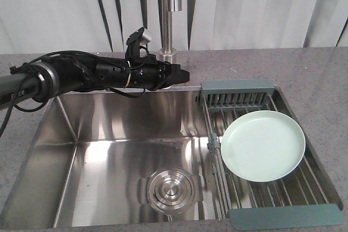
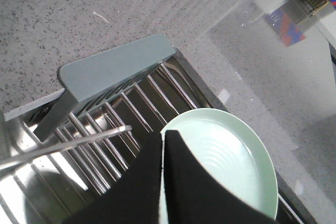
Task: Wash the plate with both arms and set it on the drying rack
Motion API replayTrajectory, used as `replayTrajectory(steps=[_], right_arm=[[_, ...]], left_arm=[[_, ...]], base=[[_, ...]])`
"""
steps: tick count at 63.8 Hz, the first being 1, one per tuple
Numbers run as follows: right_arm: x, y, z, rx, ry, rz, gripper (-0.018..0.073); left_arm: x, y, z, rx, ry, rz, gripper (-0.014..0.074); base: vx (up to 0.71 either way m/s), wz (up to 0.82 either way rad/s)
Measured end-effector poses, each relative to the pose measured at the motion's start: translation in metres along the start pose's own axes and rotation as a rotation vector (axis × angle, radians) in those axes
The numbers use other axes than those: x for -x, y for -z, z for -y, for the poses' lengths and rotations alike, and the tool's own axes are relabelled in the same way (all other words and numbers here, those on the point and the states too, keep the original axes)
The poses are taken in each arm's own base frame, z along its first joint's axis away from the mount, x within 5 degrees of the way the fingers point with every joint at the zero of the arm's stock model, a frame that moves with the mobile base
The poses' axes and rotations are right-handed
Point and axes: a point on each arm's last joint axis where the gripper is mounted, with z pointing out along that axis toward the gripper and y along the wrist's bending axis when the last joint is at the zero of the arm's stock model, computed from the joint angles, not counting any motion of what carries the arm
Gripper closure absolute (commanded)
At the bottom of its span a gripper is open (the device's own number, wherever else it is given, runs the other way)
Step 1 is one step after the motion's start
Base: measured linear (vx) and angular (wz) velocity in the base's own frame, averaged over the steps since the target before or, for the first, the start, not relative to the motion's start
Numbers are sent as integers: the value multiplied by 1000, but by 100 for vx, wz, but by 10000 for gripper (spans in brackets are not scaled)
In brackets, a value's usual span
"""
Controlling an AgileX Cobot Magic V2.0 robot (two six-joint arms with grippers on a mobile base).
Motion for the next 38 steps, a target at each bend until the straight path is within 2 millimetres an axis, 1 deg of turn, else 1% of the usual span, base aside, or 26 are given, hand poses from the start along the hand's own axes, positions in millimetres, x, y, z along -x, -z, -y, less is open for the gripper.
replayTrajectory(steps=[24, 32, 38], right_arm=[[0, 0, 0, 2, 0, -5, 568], [0, 0, 0, 2, 0, -5, 567], [0, 0, 0, 2, 0, -5, 567]], left_arm=[[-15, -15, -24, 40, 41, -30, 603], [-10, -18, -25, 46, 34, -9, 603], [-4, -19, -22, 39, 9, 0, 603]], base=[[0, 0], [0, 0], [0, 0]])
